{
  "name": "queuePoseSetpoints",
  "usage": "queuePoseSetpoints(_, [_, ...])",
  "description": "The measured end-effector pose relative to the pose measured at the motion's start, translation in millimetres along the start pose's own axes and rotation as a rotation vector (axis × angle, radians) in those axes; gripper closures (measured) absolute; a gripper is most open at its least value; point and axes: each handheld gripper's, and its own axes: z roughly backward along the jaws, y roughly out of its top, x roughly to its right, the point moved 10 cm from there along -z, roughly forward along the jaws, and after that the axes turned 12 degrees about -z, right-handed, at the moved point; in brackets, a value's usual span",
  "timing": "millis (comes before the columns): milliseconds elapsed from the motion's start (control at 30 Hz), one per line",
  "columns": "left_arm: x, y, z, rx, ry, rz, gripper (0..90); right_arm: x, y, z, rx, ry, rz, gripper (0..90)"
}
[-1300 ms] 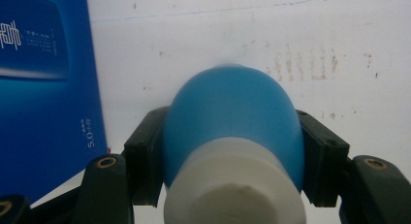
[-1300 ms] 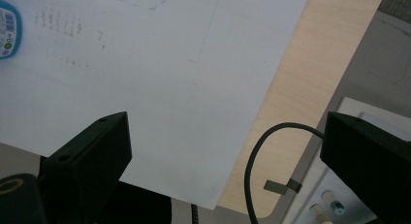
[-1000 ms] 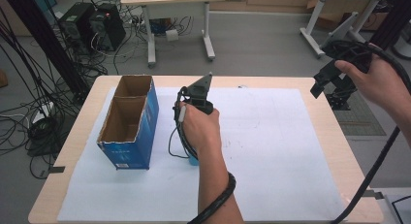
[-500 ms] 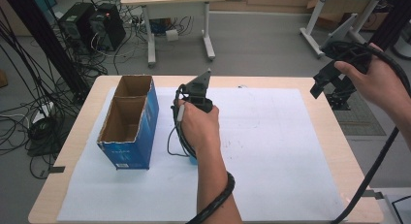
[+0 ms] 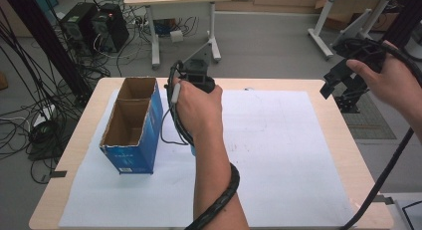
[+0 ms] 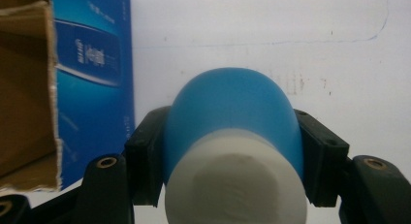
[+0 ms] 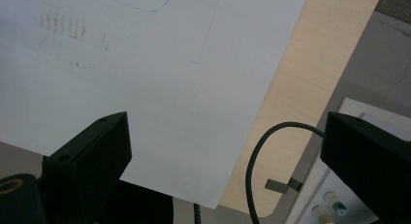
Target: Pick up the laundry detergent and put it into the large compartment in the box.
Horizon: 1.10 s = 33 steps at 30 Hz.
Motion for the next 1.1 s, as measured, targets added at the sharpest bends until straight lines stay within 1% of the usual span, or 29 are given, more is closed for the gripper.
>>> queuePoseSetpoints(133, [-2.3,3.0,15.9,-0.002,0.014,-0.001,38.3,0.2,0.4,1.0,-0.001,0.001,0.000,4.2])
queuePoseSetpoints(200, [-5.4,3.7,22.0,-0.002,0.011,0.003,38.3,1.1,1.2,1.1,-0.006,0.001,0.001,4.2])
queuePoseSetpoints(333, [-14.9,4.8,38.5,0.010,0.002,0.010,38.3,3.0,2.2,2.4,-0.009,0.005,0.003,4.2])
queuePoseSetpoints(533, [-28.5,7.4,67.5,0.030,0.026,0.023,38.3,4.4,3.4,7.4,-0.003,0.007,0.000,4.2])
queuePoseSetpoints(600, [-33.2,7.9,75.7,0.037,0.029,0.028,38.3,4.0,3.9,7.2,-0.011,0.006,0.000,4.1])
queuePoseSetpoints(633, [-41.3,7.1,86.3,0.057,0.025,0.042,38.3,3.2,4.3,6.7,-0.018,0.001,0.004,4.1])
queuePoseSetpoints(667, [-41.3,7.1,86.3,0.057,0.025,0.042,38.3,3.2,4.3,6.7,-0.018,0.001,0.004,4.1])
queuePoseSetpoints(733, [-48.1,6.5,95.7,0.068,0.026,0.053,38.3,0.2,4.3,5.5,-0.030,-0.008,0.011,4.1])
queuePoseSetpoints(767, [-51.6,5.8,100.4,0.075,0.031,0.056,38.3,-0.8,4.3,5.1,-0.035,-0.006,0.014,4.2])
queuePoseSetpoints(933, [-64.2,5.9,122.1,0.078,0.068,0.058,38.3,-5.5,3.6,6.3,-0.048,-0.016,0.029,4.1])
queuePoseSetpoints(967, [-67.1,5.5,126.8,0.083,0.075,0.061,38.3,-8.5,2.8,6.0,-0.051,-0.029,0.038,4.0])
queuePoseSetpoints(1100, [-80.4,2.3,141.5,0.102,0.092,0.081,38.3,-11.2,3.3,4.9,-0.065,-0.032,0.046,4.2])
